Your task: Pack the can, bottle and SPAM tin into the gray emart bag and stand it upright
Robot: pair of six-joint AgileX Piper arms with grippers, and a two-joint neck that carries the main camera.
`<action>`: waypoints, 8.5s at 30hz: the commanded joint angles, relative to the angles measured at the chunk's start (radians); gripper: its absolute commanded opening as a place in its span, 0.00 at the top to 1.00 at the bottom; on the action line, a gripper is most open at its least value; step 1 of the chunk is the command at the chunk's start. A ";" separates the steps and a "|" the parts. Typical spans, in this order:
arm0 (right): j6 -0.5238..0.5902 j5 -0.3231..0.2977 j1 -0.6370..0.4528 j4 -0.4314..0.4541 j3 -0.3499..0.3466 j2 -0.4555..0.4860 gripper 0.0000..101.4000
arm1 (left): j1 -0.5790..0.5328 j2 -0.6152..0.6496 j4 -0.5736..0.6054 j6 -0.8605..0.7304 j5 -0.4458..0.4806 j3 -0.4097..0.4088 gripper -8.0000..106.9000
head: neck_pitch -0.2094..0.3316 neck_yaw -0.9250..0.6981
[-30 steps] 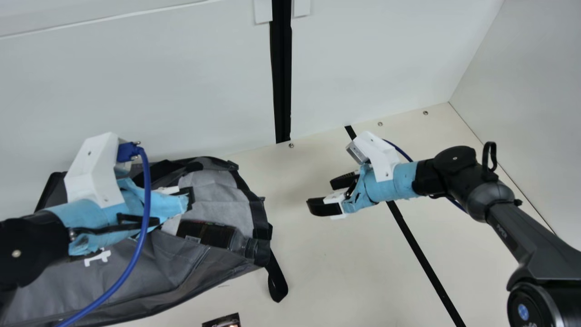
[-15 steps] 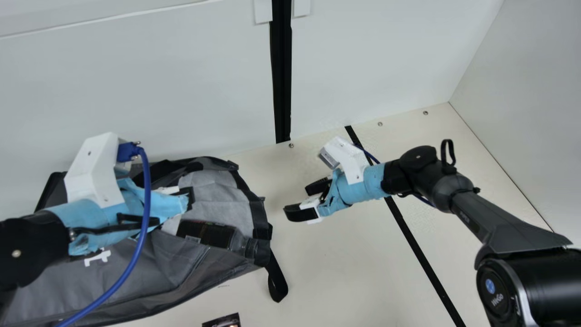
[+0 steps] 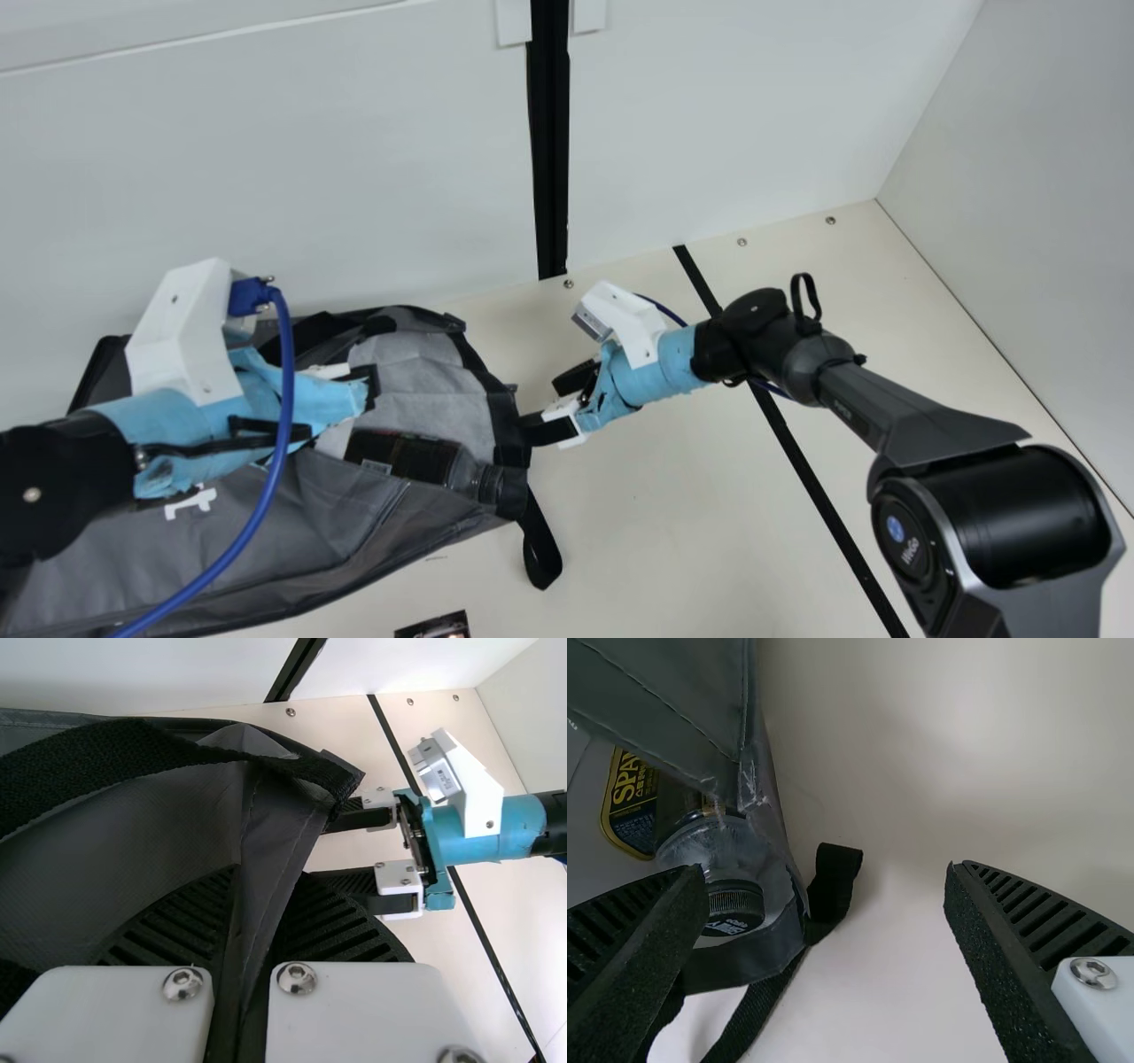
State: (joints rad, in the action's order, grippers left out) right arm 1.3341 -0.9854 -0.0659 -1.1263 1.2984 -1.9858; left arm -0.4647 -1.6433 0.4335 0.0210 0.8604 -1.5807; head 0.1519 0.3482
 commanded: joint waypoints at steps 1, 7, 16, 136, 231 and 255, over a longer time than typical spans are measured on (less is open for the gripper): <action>-0.003 0.001 0.010 -0.001 0.009 -0.013 0.06 | 0.000 0.000 0.000 0.000 0.000 0.000 1.00 | 0.023 0.001; -0.008 0.001 0.046 -0.006 0.054 -0.061 0.06 | 0.000 0.000 0.000 0.000 0.000 0.000 1.00 | 0.023 0.001; -0.027 0.000 0.101 -0.016 0.127 -0.129 0.06 | 0.000 0.000 0.000 0.000 0.000 0.000 1.00 | 0.023 0.001; -0.514 -0.235 -0.091 -0.393 -0.189 0.960 1.00 | 0.090 0.343 0.193 -0.212 0.321 -0.047 1.00 | 0.023 0.001; -0.200 -0.230 -0.404 -0.054 -0.011 0.561 1.00 | -0.074 -0.411 0.270 -0.384 0.360 -0.850 1.00 | 0.023 0.001; -0.200 -0.231 -0.404 -0.053 -0.011 0.561 1.00 | -0.074 -0.411 0.270 -0.384 0.350 -0.850 0.42 | 0.023 0.001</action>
State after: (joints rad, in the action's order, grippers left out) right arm 1.1337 -1.2161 -0.4704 -1.1790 1.2879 -1.4245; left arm -0.5384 -2.0538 0.7034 -0.3630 1.2105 -2.4309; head 0.1519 0.3482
